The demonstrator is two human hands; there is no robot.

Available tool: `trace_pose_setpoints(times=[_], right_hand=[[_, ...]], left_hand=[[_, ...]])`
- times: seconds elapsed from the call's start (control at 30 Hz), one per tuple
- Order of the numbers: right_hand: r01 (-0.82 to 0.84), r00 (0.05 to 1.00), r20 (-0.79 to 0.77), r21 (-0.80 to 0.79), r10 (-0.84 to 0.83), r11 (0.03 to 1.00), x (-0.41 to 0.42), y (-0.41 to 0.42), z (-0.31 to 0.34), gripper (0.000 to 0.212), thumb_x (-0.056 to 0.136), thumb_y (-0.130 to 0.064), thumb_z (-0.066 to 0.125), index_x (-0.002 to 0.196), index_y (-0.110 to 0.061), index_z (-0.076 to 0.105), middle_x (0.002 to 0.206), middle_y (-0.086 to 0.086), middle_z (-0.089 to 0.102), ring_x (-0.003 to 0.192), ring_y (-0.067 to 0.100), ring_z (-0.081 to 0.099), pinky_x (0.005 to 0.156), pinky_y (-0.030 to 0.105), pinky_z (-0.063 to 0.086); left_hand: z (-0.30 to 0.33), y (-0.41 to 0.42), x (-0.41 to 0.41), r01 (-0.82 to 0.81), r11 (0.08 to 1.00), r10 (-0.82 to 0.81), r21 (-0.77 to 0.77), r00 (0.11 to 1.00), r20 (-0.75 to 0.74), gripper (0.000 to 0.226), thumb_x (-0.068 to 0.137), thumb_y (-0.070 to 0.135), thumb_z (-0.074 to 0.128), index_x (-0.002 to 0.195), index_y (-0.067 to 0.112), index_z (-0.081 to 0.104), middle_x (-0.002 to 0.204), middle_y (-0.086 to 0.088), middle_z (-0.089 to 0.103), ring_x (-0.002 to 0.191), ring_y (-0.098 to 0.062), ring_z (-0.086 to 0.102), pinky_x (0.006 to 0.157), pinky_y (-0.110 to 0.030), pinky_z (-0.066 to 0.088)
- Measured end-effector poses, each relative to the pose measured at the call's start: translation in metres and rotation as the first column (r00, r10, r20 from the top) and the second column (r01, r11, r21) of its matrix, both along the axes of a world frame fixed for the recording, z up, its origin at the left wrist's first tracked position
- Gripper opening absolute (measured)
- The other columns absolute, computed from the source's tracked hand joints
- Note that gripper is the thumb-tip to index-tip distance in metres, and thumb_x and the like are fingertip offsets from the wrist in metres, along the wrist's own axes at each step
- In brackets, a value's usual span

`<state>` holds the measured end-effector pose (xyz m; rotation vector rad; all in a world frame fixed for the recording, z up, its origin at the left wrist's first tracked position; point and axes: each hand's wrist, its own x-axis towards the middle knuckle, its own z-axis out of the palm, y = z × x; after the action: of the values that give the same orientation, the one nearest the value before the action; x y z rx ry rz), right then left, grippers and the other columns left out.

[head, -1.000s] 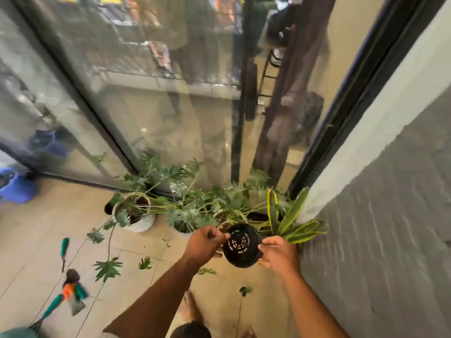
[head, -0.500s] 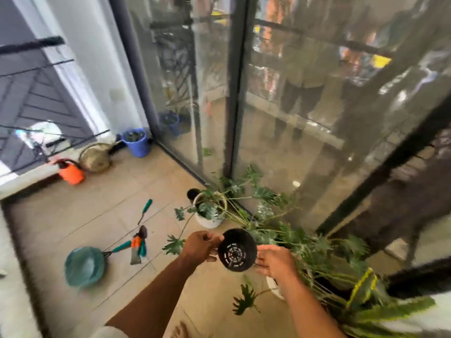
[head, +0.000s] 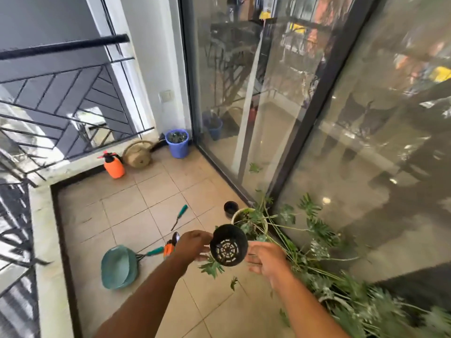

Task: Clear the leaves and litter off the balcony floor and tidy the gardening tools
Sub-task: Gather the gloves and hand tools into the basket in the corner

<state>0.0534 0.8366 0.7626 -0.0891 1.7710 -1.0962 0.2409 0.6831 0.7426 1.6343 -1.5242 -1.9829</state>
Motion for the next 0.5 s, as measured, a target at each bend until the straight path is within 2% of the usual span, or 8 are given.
trace_pose_setpoints(times=[0.13, 0.23, 0.33, 0.4, 0.47, 0.5], right_hand=[[-0.028, 0.999, 0.027, 0.030, 0.027, 0.999, -0.020, -0.053, -0.006, 0.015, 0.099, -0.007, 0.064, 0.108, -0.007, 0.075, 0.102, 0.018, 0.079, 0.087, 0.029, 0.076, 0.069, 0.038, 0.063], [-0.056, 0.998, 0.000, 0.046, 0.056, 0.997, -0.044, -0.098, -0.013, 0.016, 0.097, -0.003, 0.061, 0.104, -0.005, 0.075, 0.099, 0.023, 0.076, 0.083, 0.030, 0.073, 0.079, 0.047, 0.063], [-0.094, 0.995, -0.012, 0.074, 0.096, 0.993, -0.067, -0.141, -0.015, 0.018, 0.094, 0.002, 0.058, 0.105, 0.007, 0.072, 0.086, 0.022, 0.068, 0.079, 0.031, 0.064, 0.065, 0.039, 0.056], [-0.122, 0.992, -0.034, 0.088, 0.125, 0.989, -0.081, -0.169, -0.015, 0.021, 0.094, 0.002, 0.061, 0.110, 0.014, 0.066, 0.081, 0.018, 0.062, 0.076, 0.030, 0.059, 0.063, 0.038, 0.049], [-0.156, 0.986, -0.046, 0.077, 0.160, 0.985, -0.091, -0.195, -0.014, 0.021, 0.094, 0.002, 0.063, 0.110, 0.015, 0.065, 0.080, 0.018, 0.065, 0.076, 0.034, 0.063, 0.066, 0.040, 0.052], [-0.173, 0.983, -0.052, 0.063, 0.176, 0.983, -0.096, -0.208, -0.014, 0.018, 0.094, 0.001, 0.064, 0.108, 0.012, 0.067, 0.082, 0.018, 0.070, 0.077, 0.038, 0.068, 0.069, 0.041, 0.059]], left_hand=[[-0.017, -0.048, -0.015, -0.052, 0.996, 0.053, 0.076, 0.998, -0.017, 0.014, 0.100, 0.010, 0.066, 0.103, 0.013, 0.079, 0.102, -0.009, 0.079, 0.096, -0.025, 0.076, 0.072, -0.033, 0.062], [-0.026, -0.082, -0.035, -0.104, 0.989, 0.109, 0.108, 0.993, -0.046, 0.015, 0.099, 0.010, 0.066, 0.105, 0.011, 0.080, 0.103, -0.013, 0.079, 0.091, -0.025, 0.075, 0.074, -0.035, 0.063], [-0.022, -0.110, -0.052, -0.148, 0.983, 0.154, 0.105, 0.987, -0.051, 0.016, 0.100, 0.010, 0.065, 0.107, 0.009, 0.079, 0.100, -0.012, 0.079, 0.089, -0.025, 0.074, 0.073, -0.035, 0.063], [-0.018, -0.133, -0.061, -0.182, 0.977, 0.188, 0.114, 0.981, -0.045, 0.015, 0.097, 0.014, 0.068, 0.107, 0.011, 0.079, 0.106, -0.013, 0.079, 0.090, -0.025, 0.075, 0.074, -0.037, 0.063], [-0.018, -0.157, -0.071, -0.196, 0.975, 0.203, 0.104, 0.977, -0.060, 0.025, 0.088, 0.024, 0.072, 0.108, 0.012, 0.079, 0.110, -0.014, 0.079, 0.088, -0.024, 0.074, 0.073, -0.036, 0.062], [-0.017, -0.168, -0.075, -0.203, 0.974, 0.210, 0.101, 0.976, -0.062, 0.027, 0.087, 0.026, 0.073, 0.110, 0.012, 0.079, 0.112, -0.015, 0.079, 0.088, -0.024, 0.073, 0.072, -0.035, 0.061]])
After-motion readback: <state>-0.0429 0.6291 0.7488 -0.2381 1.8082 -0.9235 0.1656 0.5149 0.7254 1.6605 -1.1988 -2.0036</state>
